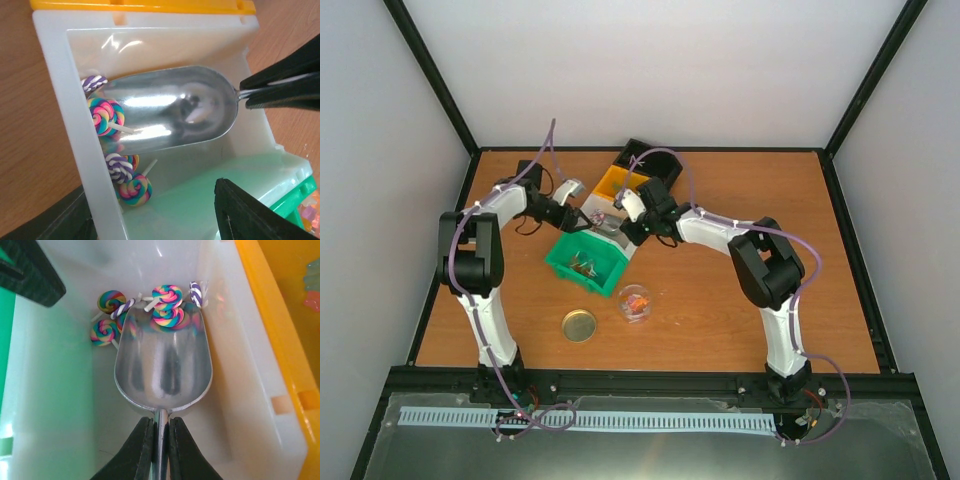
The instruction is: Pack the candies
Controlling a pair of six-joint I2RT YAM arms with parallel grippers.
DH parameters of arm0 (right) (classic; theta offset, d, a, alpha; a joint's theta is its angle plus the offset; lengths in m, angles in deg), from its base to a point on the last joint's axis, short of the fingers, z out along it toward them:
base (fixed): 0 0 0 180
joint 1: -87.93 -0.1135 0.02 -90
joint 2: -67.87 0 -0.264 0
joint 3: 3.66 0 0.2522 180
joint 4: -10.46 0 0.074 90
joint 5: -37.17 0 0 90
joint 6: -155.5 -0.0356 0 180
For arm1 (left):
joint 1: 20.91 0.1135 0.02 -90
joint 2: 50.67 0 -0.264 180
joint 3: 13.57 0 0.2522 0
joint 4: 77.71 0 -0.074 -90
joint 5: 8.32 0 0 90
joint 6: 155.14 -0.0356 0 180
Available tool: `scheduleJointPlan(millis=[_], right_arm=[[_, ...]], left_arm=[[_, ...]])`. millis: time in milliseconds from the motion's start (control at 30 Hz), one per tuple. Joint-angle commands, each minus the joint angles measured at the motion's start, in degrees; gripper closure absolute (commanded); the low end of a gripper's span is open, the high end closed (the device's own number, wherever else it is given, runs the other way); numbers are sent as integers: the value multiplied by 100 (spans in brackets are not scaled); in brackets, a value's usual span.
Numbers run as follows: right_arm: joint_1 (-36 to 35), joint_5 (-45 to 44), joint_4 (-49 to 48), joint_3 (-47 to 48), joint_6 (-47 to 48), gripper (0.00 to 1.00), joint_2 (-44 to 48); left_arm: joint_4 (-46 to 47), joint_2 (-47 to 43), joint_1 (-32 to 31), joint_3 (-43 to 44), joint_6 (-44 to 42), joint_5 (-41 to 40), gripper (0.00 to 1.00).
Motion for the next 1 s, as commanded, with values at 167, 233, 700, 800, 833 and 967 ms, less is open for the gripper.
scheduleJointPlan(millis=[167,233,700,800,833,967], right_arm=[[-135,305,-2508,-1056,-432,97,-244],[-140,363,-2976,-1310,-444,97,-192],[-36,974,-4364,-1822,-646,97,-304],[17,1044,-4431,-1886,-685,97,-202],[34,1075,-4404,-1872,-669,97,-167],[82,1239,-4395,-1892,-640,97,-57]], left_arm=[[-510,123,183,258,-362,761,37],[-531,89,184,232,-405,731,37],[-780,154,410,615,-163,861,34],[-913,115,441,727,-141,833,33],[-980,125,458,813,-144,823,31],[-1201,94,516,1031,-121,793,25]])
